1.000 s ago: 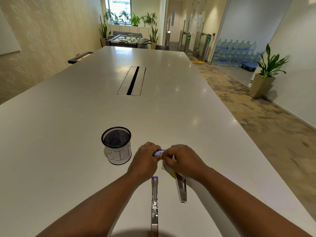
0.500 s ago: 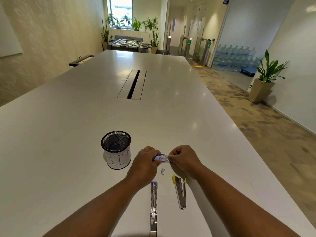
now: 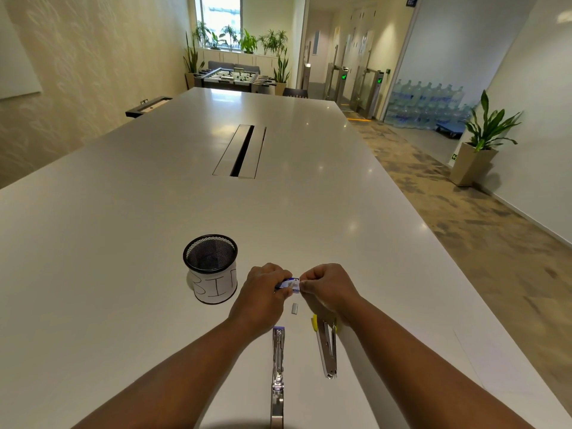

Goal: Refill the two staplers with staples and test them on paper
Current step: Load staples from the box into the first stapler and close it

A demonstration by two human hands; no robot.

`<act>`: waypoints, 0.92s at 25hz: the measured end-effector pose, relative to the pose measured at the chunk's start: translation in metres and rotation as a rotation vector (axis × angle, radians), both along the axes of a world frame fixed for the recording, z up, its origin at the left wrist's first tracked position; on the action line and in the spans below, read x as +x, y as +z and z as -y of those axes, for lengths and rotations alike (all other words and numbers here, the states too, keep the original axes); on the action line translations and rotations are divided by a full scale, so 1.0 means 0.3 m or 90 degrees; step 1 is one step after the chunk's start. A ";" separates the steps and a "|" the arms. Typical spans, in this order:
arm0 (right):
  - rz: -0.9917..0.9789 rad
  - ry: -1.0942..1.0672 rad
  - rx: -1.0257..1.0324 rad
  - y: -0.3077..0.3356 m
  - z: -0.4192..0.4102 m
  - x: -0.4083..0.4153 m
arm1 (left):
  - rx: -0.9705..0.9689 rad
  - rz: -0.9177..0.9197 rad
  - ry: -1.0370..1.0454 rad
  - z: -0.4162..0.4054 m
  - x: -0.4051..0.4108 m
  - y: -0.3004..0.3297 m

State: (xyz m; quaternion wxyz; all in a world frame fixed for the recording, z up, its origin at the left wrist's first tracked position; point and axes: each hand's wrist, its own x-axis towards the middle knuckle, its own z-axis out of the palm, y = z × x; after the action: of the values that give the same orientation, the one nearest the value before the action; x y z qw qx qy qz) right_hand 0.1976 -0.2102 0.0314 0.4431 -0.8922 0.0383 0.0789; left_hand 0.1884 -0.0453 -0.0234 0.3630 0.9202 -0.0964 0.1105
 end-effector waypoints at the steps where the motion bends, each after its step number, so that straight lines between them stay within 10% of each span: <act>1: -0.004 -0.001 0.009 0.001 0.002 -0.001 | 0.001 -0.001 0.002 0.000 0.001 -0.002; 23: 0.068 0.192 -0.215 0.034 0.005 -0.104 | -0.072 0.037 0.047 -0.011 -0.050 0.027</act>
State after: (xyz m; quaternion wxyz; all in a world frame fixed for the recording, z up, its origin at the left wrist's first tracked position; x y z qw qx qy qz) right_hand 0.1663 -0.2116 0.0415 0.2718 -0.9523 -0.1065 0.0893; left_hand 0.1734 -0.0419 -0.0155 0.4073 0.8974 -0.0669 0.1559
